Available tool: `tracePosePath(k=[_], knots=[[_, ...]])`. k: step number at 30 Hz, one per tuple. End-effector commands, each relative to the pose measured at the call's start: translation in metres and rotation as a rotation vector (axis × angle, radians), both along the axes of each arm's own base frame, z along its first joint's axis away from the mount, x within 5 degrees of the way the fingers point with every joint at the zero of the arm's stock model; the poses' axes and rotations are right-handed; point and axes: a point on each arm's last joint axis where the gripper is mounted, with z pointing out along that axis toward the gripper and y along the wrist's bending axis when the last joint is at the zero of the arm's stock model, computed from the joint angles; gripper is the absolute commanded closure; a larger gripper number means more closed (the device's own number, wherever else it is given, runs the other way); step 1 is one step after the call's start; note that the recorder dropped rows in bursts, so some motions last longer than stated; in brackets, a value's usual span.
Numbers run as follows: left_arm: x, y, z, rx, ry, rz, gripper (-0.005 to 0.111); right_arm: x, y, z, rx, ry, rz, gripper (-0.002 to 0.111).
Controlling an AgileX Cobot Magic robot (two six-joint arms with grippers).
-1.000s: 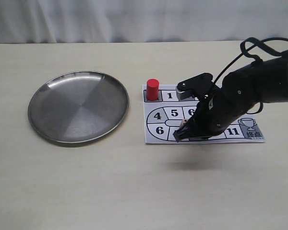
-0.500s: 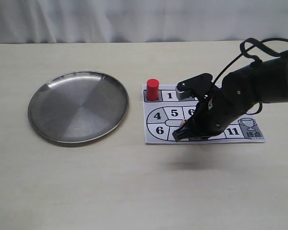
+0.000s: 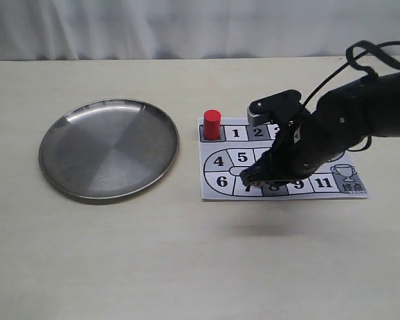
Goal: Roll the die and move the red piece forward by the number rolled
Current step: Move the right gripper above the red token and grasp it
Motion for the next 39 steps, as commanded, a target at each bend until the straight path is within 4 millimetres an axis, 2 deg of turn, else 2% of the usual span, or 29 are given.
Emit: tracePosePath(k=[1,6,11,14,18,29,35,39], knots=[[0.0,-0.001,0.0,-0.003,-0.01,-0.01,0.107,0.001,0.0,0.031,0.05,-0.088,-0.018,0.055],[0.0,-0.001,0.0,-0.003,-0.01,-0.01,0.107,0.016,0.006,0.062,0.074,-0.21,0.031,0.038],[0.0,-0.001,0.0,-0.003,-0.01,-0.01,0.107,0.04,0.017,0.077,0.093,-0.299,0.06,0.036],[0.0,-0.001,0.0,-0.003,-0.01,-0.01,0.107,0.054,0.022,0.074,0.094,-0.303,0.06,0.036],[0.0,-0.001,0.0,-0.003,-0.01,-0.01,0.107,0.07,0.029,0.061,0.083,-0.286,0.067,0.036],[0.0,-0.001,0.0,-0.003,-0.01,-0.01,0.107,0.101,0.043,0.033,0.075,-0.219,0.053,0.036],[0.0,-0.001,0.0,-0.003,-0.01,-0.01,0.107,0.11,0.049,0.016,0.097,-0.205,0.054,0.036],[0.0,-0.001,0.0,-0.003,-0.01,-0.01,0.107,0.112,0.051,0.013,0.113,-0.222,0.063,0.036]])
